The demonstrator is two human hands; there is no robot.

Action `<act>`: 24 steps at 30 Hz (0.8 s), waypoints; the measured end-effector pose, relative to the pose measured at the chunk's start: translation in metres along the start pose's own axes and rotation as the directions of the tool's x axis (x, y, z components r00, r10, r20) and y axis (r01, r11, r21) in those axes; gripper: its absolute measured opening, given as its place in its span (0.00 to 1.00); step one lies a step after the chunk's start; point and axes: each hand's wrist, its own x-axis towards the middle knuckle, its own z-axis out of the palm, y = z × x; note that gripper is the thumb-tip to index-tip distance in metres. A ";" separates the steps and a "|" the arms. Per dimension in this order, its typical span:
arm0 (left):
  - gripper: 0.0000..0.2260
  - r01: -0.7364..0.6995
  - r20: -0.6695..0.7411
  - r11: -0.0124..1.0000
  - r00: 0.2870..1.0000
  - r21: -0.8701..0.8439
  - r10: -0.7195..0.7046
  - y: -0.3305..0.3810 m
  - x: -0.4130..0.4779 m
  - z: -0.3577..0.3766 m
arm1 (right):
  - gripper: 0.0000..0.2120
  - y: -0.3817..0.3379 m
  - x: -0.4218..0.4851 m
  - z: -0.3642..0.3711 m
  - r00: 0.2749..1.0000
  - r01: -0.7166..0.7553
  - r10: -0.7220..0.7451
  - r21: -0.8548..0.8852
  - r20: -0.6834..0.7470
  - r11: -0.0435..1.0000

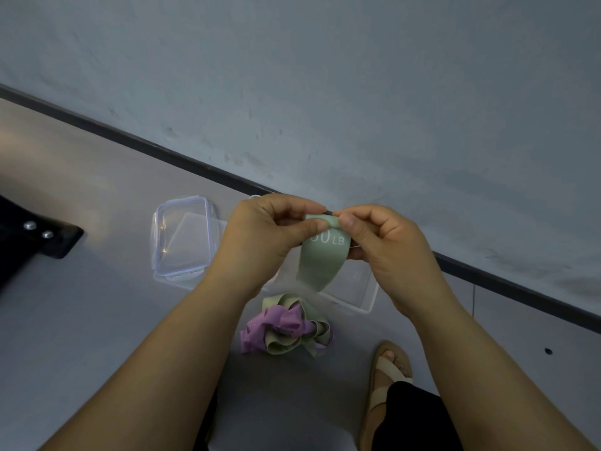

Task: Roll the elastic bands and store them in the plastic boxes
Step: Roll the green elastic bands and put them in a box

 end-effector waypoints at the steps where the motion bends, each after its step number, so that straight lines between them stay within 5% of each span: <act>1: 0.08 -0.004 0.001 1.000 1.000 0.002 0.004 0.000 0.000 0.000 | 0.04 0.000 0.000 0.000 1.000 0.007 -0.007 -0.004 -0.004 1.000; 15: 0.04 0.077 0.123 0.995 0.990 -0.059 -0.070 0.003 -0.002 0.000 | 0.07 0.005 0.002 -0.002 0.996 0.069 -0.071 -0.045 -0.045 0.997; 24: 0.10 -0.030 0.045 0.999 0.999 0.017 0.029 -0.003 -0.002 0.000 | 0.09 0.006 0.002 -0.001 1.000 0.028 -0.028 -0.018 0.005 0.999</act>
